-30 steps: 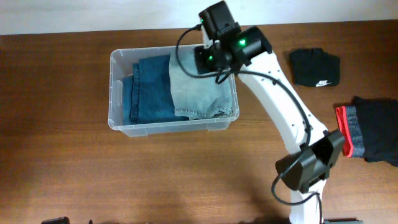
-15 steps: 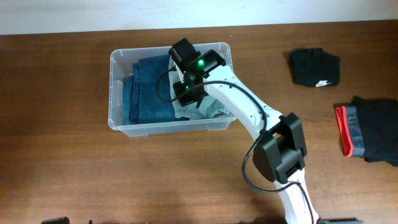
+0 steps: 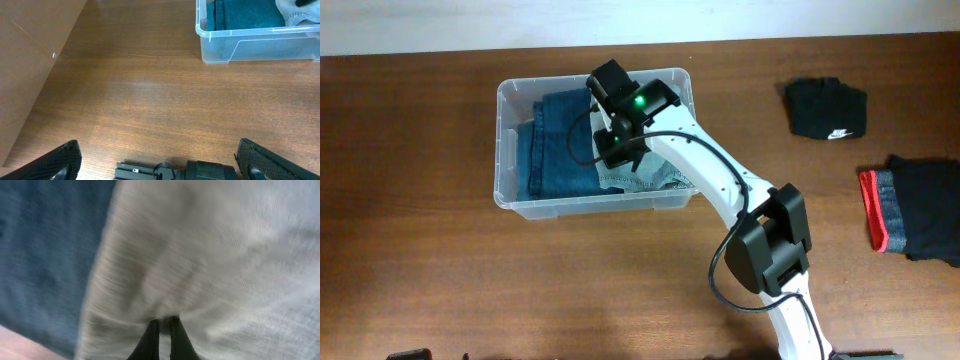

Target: Pack container

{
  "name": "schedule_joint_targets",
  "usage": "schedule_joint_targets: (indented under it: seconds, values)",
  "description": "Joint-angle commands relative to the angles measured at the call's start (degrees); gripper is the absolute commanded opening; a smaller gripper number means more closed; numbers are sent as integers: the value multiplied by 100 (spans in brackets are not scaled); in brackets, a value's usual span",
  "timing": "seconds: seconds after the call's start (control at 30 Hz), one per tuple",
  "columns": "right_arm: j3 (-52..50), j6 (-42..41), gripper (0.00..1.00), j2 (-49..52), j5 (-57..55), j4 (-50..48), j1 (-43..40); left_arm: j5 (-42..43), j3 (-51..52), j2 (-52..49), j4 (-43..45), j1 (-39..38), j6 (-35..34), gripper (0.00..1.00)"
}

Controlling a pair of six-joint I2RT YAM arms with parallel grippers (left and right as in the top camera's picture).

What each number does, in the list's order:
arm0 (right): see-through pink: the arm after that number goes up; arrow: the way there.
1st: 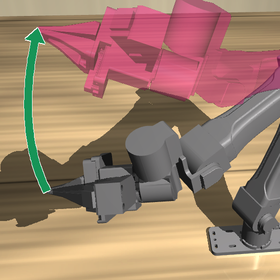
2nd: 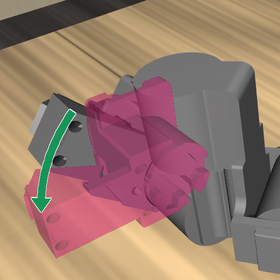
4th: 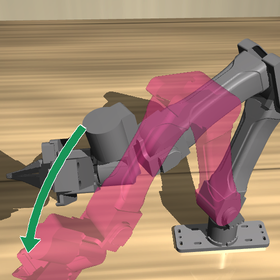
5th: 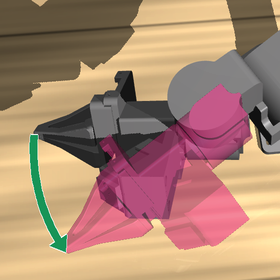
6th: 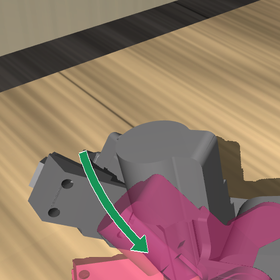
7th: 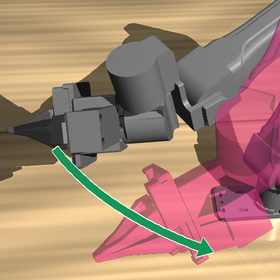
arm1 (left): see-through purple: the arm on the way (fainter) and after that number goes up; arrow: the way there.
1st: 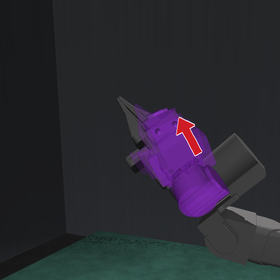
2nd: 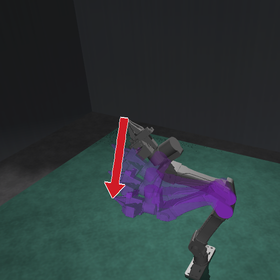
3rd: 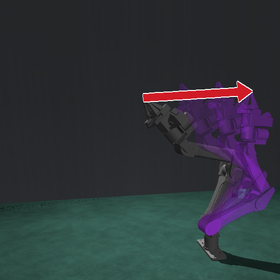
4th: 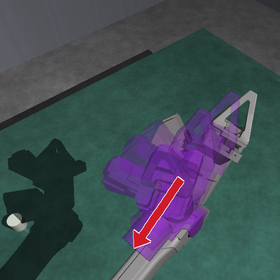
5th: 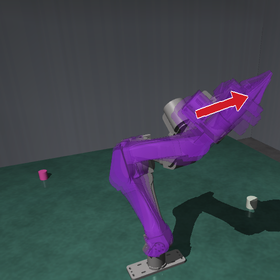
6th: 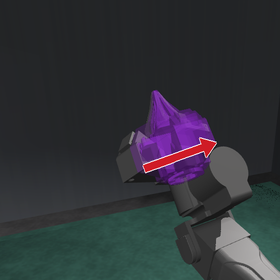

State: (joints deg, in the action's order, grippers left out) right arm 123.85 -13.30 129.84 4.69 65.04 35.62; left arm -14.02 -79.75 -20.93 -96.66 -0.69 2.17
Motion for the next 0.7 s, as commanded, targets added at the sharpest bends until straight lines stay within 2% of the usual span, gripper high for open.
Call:
schedule_joint_targets:
  seconds: [0.0, 0.3, 0.67]
  values:
    - [258, 35, 4, -254, 116, -179, 118, -98, 11, 11, 0, -28, 4, 99]
    - [251, 37, 4, -122, 107, -1056, 118, -98, 11, 11, 0, -28, 4, 99]
    - [24, 37, 4, 494, 68, -1110, 114, -98, 11, 11, 0, -28, 4, 99]
